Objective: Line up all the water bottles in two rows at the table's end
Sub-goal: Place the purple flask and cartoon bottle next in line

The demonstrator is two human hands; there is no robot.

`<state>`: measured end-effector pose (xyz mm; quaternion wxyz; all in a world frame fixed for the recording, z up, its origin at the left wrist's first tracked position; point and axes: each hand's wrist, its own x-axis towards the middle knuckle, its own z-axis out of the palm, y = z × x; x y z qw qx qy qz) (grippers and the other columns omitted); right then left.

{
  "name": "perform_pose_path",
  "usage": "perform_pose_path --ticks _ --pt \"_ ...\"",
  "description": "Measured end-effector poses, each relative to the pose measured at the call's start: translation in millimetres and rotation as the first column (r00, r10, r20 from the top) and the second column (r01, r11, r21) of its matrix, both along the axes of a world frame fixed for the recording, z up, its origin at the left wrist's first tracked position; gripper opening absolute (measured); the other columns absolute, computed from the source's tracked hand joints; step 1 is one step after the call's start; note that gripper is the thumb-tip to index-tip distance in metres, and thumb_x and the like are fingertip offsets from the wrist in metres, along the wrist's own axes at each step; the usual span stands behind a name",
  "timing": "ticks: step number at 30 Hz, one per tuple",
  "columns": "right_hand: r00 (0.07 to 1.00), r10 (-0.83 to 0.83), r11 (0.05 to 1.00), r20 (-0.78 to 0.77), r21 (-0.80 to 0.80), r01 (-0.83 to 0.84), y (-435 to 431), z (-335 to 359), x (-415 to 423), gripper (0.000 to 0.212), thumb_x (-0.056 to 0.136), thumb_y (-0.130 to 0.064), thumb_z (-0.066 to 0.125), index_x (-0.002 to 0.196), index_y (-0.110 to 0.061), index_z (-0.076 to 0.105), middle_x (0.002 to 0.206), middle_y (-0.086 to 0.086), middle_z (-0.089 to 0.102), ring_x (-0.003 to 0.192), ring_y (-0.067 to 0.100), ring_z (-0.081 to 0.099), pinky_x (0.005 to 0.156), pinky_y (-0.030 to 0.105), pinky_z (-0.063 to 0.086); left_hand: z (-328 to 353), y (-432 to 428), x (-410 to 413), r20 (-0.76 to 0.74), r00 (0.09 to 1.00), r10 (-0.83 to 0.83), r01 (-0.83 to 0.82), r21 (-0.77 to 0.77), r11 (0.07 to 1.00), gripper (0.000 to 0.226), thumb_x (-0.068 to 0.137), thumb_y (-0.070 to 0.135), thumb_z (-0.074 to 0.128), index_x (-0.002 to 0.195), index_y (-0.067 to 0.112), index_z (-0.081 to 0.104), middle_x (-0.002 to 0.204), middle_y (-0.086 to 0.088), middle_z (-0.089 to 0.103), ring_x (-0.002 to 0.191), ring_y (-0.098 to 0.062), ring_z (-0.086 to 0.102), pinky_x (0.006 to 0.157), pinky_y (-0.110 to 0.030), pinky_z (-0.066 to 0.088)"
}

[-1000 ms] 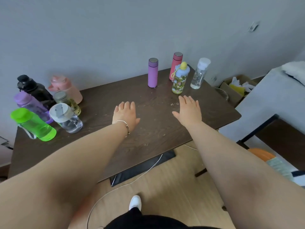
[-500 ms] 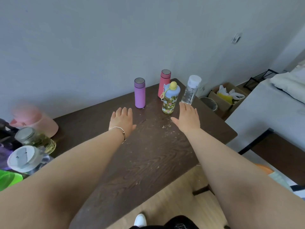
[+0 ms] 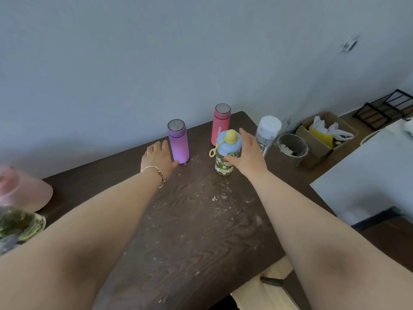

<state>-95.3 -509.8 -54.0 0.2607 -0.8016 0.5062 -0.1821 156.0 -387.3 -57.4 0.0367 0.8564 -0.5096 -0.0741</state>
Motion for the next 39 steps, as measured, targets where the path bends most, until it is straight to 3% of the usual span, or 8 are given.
perform_pose_path --ticks 4,6,8,15,26,31,35,39 --pt "0.983 0.072 0.994 0.166 0.071 -0.085 -23.6 -15.5 3.5 0.098 0.074 -0.029 0.086 0.152 -0.027 0.026 0.148 0.002 0.037 0.134 0.018 0.04 0.105 0.036 0.039 -9.1 -38.8 1.9 -0.179 0.975 0.135 -0.14 -0.015 0.99 0.071 0.087 0.044 0.063 0.138 0.004 0.033 0.135 -0.017 0.043 0.123 -0.039 0.041 0.094 -0.047 0.043" --pt "0.966 0.101 0.989 0.238 0.081 -0.123 -28.7 -22.1 4.7 0.092 0.071 -0.027 0.088 0.143 -0.041 0.032 0.133 -0.024 0.043 0.119 -0.005 0.045 0.099 0.025 0.041 -15.5 -51.5 2.5 -0.25 0.949 0.194 -0.21 -0.035 0.977 0.069 0.086 0.042 0.066 0.133 0.001 0.036 0.132 -0.019 0.045 0.119 -0.04 0.045 0.093 -0.048 0.043" --pt "0.958 0.102 0.988 0.266 0.086 -0.129 -31.5 -28.4 6.7 0.09 0.07 -0.029 0.088 0.137 -0.049 0.032 0.123 -0.039 0.042 0.113 -0.015 0.043 0.093 0.014 0.038 -21.5 -60.8 1.9 -0.348 0.904 0.248 -0.292 -0.077 0.953 0.069 0.083 0.04 0.068 0.132 0.001 0.038 0.129 -0.02 0.047 0.115 -0.04 0.048 0.092 -0.048 0.044" --pt "0.953 0.08 0.989 0.292 0.1 -0.113 -33.3 -41.6 10.5 0.094 0.071 -0.037 0.088 0.146 -0.035 0.031 0.14 -0.012 0.047 0.125 0.009 0.048 0.097 0.027 0.046 -40.8 -73.9 0.4 -0.637 0.723 0.267 -0.508 -0.228 0.831 0.052 0.078 0.037 0.073 0.115 0.013 0.046 0.111 -0.007 0.058 0.094 -0.029 0.054 0.075 -0.032 0.039" --pt "0.951 0.026 0.998 0.309 0.043 -0.041 -19.4 -34.5 20.1 0.086 0.07 -0.038 0.087 0.14 -0.035 0.037 0.132 -0.01 0.053 0.12 0.012 0.051 0.091 0.037 0.052 -44.3 -53.6 -5.3 -0.695 0.69 0.2 -0.533 -0.302 0.79 0.042 0.075 0.041 0.075 0.102 0.028 0.046 0.086 0.016 0.056 0.084 -0.018 0.056 0.064 -0.023 0.038" --pt "0.951 -0.032 0.997 0.309 0.071 0.01 2.8 -23.8 28.9 0.086 0.068 -0.04 0.087 0.139 -0.037 0.039 0.129 -0.009 0.054 0.116 0.011 0.053 0.091 0.044 0.053 -35.4 -22.4 -3.4 -0.689 0.699 0.193 -0.514 -0.297 0.805 0.049 0.073 0.042 0.076 0.109 0.026 0.047 0.098 0.007 0.06 0.088 -0.018 0.057 0.067 -0.026 0.039" --pt "0.944 -0.053 0.997 0.326 0.067 0.033 34.6 -9.3 36.7 0.083 0.067 -0.039 0.087 0.137 -0.04 0.041 0.128 -0.011 0.056 0.113 0.012 0.056 0.091 0.046 0.053 -25.7 12.9 -0.5 -0.699 0.695 0.167 -0.5 -0.304 0.811 0.047 0.072 0.04 0.077 0.105 0.03 0.046 0.095 0.012 0.059 0.089 -0.017 0.058 0.064 -0.022 0.038" --pt "0.938 -0.083 0.996 0.336 0.06 0.066 74.6 4.5 42.4 0.082 0.067 -0.04 0.085 0.136 -0.039 0.042 0.126 -0.011 0.056 0.113 0.014 0.057 0.092 0.045 0.052 -17.8 54.1 0.8 -0.698 0.705 0.122 -0.459 -0.319 0.829 0.053 0.073 0.037 0.078 0.115 0.025 0.049 0.106 0.007 0.062 0.094 -0.017 0.059 0.074 -0.028 0.042"
